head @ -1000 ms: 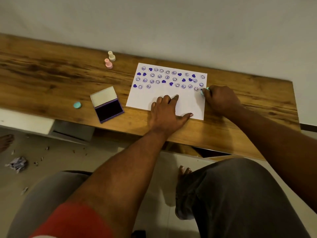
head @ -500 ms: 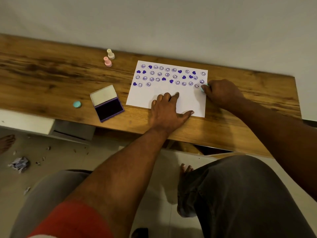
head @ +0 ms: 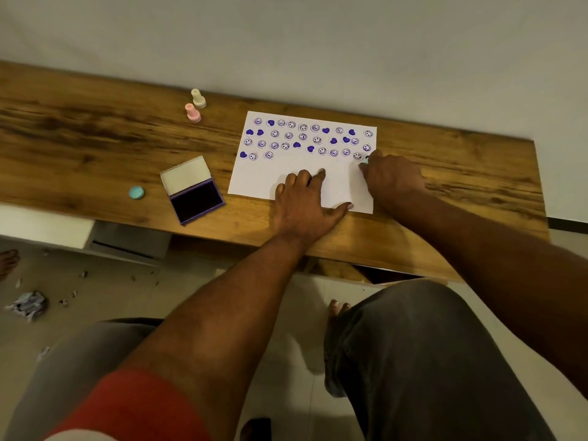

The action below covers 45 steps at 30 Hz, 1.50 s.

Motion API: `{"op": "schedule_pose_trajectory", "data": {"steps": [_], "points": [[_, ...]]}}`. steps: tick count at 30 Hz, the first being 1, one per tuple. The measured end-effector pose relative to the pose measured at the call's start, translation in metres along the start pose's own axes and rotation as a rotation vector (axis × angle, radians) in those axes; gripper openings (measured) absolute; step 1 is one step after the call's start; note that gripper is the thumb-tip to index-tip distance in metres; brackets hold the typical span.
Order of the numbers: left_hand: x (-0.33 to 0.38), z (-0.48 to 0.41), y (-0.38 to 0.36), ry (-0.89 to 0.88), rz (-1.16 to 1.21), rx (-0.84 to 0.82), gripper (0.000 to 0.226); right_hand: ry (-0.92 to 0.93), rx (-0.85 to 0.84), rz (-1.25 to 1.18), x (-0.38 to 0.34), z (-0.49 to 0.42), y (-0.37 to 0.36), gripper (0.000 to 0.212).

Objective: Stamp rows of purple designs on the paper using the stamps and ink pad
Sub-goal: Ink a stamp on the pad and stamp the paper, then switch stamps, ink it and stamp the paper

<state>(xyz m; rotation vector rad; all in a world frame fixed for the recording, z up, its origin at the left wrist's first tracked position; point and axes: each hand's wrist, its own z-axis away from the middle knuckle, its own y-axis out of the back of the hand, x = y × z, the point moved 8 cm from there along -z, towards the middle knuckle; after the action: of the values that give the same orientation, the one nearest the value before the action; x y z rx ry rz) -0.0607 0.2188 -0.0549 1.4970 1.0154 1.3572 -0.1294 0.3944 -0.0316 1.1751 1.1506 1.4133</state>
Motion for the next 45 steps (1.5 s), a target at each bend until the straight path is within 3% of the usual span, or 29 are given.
{"op": "schedule_pose_trajectory", "data": {"steps": [7,13,16,20,23,29,36,41,45], "points": [[0.003,0.001,0.003,-0.012,0.010,0.008,0.097,-0.034,-0.046,0.002,0.004,0.000,0.000,0.046],[0.002,0.003,0.006,-0.012,0.053,0.038,0.094,0.058,-0.140,0.048,0.002,-0.002,0.006,0.048],[0.002,0.005,0.010,0.003,0.149,0.049,0.095,-0.122,-0.159,-0.363,0.026,-0.004,0.013,0.051],[-0.001,0.012,0.027,0.000,0.283,0.162,0.078,-0.490,0.035,-1.094,0.064,0.016,0.009,0.049],[-0.007,0.020,0.042,-0.021,0.353,0.242,0.061,-0.522,0.044,-1.189,0.068,0.030,0.002,0.042],[-0.066,0.034,0.095,-0.033,0.396,0.441,0.050,-0.366,0.159,-0.819,0.045,0.026,0.033,0.038],[-0.227,0.083,0.144,0.325,0.343,0.697,0.045,0.074,0.228,-0.760,-0.083,0.007,0.086,0.039],[-0.318,0.118,0.143,0.614,0.308,0.650,0.058,0.323,0.122,-0.829,-0.209,0.000,0.108,0.033],[-0.339,0.115,0.123,0.608,0.253,0.458,0.072,0.475,0.070,-0.739,-0.292,-0.003,0.117,0.031]]}}
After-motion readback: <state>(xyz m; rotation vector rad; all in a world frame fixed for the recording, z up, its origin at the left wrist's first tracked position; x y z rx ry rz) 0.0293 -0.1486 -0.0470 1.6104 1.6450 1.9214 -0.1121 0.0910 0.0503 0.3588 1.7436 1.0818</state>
